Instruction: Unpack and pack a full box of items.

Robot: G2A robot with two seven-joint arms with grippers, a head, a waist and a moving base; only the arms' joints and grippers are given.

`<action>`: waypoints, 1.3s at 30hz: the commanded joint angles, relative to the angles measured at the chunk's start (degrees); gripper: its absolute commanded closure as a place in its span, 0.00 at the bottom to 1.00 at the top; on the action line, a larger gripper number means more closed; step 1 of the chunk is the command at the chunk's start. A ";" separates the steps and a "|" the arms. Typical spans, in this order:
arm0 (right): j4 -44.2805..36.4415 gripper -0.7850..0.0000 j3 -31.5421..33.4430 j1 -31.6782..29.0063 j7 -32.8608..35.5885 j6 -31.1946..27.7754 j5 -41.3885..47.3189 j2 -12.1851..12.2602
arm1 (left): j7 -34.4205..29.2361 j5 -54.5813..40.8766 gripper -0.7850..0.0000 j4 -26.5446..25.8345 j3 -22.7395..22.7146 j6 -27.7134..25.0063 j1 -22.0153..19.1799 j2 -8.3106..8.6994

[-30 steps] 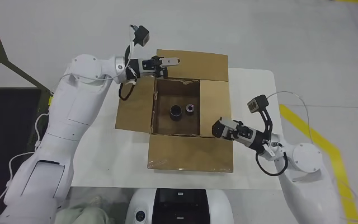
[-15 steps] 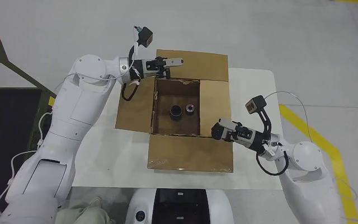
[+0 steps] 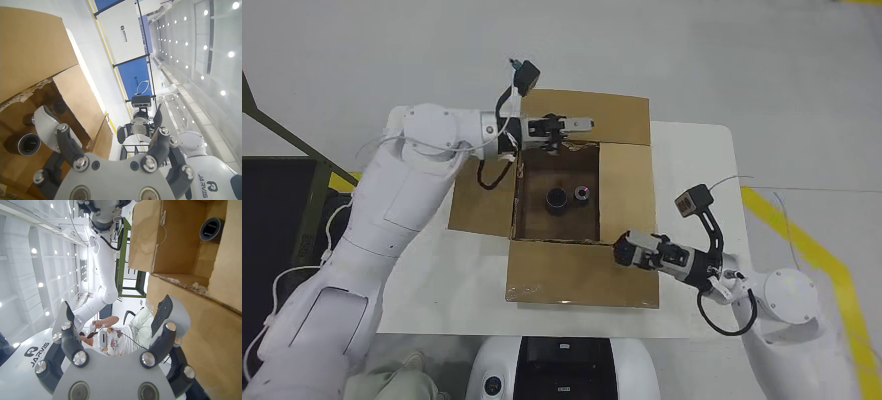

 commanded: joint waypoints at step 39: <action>-1.07 0.00 -5.82 -2.17 -1.19 3.16 -4.09 1.90 | 13.53 -3.75 0.00 11.56 12.33 -9.61 -0.45 -8.53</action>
